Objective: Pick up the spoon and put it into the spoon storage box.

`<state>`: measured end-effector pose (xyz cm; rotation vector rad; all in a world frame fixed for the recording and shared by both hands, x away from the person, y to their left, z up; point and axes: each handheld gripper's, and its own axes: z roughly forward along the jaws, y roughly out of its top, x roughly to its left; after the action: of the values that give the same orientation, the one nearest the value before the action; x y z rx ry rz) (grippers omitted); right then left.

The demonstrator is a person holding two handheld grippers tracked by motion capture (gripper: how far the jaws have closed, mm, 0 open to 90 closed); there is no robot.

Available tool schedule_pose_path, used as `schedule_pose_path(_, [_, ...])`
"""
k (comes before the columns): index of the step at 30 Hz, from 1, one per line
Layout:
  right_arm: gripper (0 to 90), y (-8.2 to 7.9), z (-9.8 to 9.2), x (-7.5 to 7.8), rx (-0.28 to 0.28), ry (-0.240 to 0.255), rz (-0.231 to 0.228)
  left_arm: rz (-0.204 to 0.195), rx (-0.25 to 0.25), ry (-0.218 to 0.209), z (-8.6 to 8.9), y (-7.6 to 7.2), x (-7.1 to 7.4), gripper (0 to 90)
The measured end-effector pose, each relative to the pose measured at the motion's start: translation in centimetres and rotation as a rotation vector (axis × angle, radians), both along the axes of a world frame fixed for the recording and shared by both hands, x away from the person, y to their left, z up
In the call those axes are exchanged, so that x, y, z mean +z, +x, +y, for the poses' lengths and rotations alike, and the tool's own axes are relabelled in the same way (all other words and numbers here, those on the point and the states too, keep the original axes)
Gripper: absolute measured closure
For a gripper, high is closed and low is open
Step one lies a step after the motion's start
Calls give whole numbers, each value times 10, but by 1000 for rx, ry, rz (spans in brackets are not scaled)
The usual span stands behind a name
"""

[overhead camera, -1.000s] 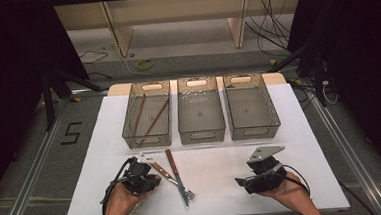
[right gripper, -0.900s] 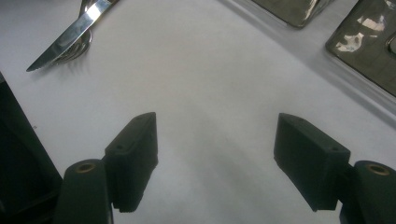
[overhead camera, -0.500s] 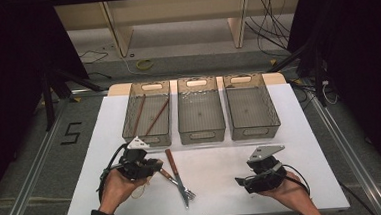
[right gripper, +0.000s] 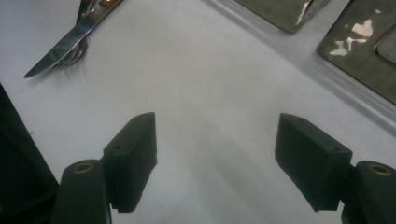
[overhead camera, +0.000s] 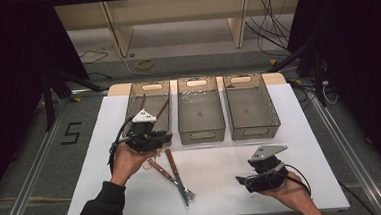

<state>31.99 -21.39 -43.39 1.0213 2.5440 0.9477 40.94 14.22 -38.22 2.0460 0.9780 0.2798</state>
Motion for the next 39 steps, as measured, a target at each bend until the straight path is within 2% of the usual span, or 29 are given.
schedule_pose_path(12, [300, 0, -1, 0, 2, 8, -10, -66, -1, -45, -23, 31, 30, 735])
schedule_pose_path(16, [300, 0, -2, 0, 3, 10, -8, -92, -4, -82, -34, 43, 36, 734])
schedule_pose_path(20, [300, -1, -2, 0, 3, 10, -10, -107, 2, -93, -44, 55, 39, 734])
schedule_pose_path(26, [300, -1, -2, 0, 3, 9, -9, -116, 18, -123, -55, 76, 39, 734])
schedule_pose_path(31, [300, -1, -3, -1, 5, 12, -9, -108, 38, -124, -63, 93, 33, 734])
schedule_pose_path(39, [300, 0, -4, -1, 4, 16, -9, -103, 62, -143, -73, 108, 21, 734])
